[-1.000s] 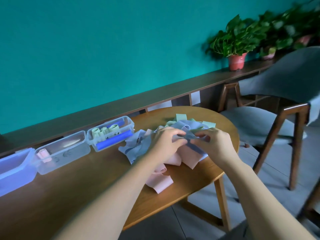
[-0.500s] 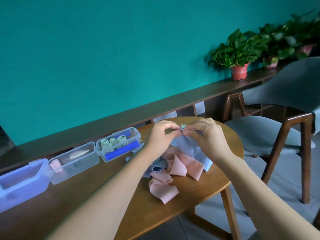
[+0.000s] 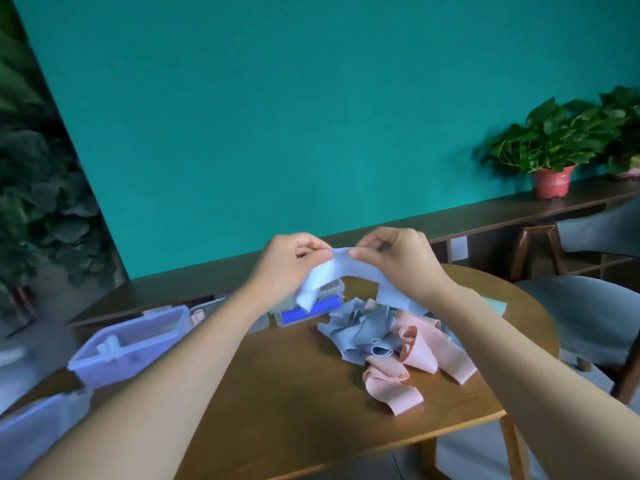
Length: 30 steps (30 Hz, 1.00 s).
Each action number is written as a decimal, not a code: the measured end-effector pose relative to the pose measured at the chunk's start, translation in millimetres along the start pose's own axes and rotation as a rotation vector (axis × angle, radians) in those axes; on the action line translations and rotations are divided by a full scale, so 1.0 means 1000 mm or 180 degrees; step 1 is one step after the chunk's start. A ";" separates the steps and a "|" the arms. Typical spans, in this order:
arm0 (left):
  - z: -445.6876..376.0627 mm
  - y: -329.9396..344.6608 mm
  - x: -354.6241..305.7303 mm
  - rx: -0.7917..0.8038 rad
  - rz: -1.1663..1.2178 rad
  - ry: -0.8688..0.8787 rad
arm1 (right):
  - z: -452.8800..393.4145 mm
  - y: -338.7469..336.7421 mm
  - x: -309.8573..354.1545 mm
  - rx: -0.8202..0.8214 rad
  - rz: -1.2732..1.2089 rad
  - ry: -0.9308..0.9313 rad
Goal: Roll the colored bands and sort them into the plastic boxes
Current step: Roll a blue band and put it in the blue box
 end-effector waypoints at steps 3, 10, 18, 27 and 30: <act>0.026 -0.041 0.011 0.0068 -0.0183 -0.0230 | 0.006 0.035 0.016 0.0490 -0.0412 0.0073; 0.092 -0.107 0.055 0.0268 -0.0662 -0.0693 | 0.042 0.134 0.031 0.1888 -0.1100 0.0446; 0.138 -0.150 0.144 0.0604 -0.1168 -0.1097 | 0.083 0.221 -0.013 0.3044 -0.0335 0.0895; 0.137 -0.159 0.207 0.0573 -0.1160 -0.1443 | 0.054 0.239 -0.059 0.2069 -0.1075 0.1220; 0.135 -0.157 0.226 0.0835 -0.1071 -0.1679 | 0.033 0.235 -0.077 0.1654 -0.0635 0.1038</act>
Point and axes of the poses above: each hand's wrist, its own z-axis away from the middle knuckle, its own y-axis out of the palm, x = y × z, the point moved 7 cm from there along -z, towards the middle knuckle, and after that the axes turned 2 degrees about y, right-handed, at the moved point
